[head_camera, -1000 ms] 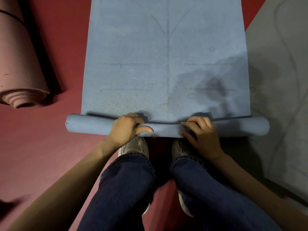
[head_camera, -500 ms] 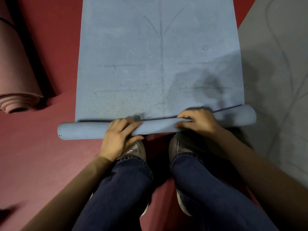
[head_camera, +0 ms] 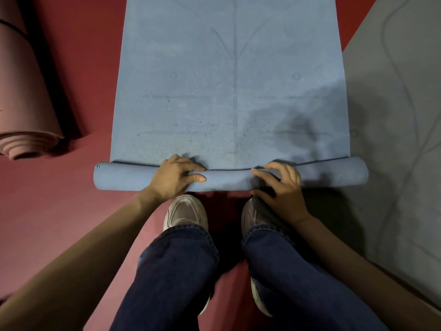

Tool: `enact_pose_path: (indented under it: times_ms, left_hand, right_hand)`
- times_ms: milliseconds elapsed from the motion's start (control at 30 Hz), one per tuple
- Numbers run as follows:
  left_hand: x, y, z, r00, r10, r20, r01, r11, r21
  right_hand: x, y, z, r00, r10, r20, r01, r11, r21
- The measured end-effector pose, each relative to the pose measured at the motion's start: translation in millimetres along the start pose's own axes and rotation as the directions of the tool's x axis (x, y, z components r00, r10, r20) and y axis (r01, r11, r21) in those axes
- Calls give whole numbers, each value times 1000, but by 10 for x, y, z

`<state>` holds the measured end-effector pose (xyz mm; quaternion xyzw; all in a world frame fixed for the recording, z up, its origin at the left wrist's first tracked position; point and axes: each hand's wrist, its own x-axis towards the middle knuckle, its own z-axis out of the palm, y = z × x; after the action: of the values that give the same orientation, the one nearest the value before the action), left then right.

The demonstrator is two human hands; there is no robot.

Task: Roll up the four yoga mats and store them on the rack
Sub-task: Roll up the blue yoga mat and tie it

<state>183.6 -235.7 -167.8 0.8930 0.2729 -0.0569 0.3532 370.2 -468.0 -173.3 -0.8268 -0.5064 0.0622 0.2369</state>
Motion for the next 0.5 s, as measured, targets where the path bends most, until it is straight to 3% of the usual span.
enact_pose_path:
  times_ms: [133,233,367,500]
  left_hand:
    - [16,-42,-2,1000,28,-8,-28,1000,-5]
    - [-60,-10,66,980,122,-156,-104,988,117]
    - [-240,155,294,919,81,-385,-57,996,73]
    - [-243,50,320,924,179,-339,-147,982,116]
  right_hand:
    - [214,44,-98,980,65,190,-84,992,94]
    - [349,65,-129,954,107,279,-130,989,65]
    - [536,73,-185,905,153,396,-185,982,42]
    - [612,109,-186,879,158,451,-216,973,80]
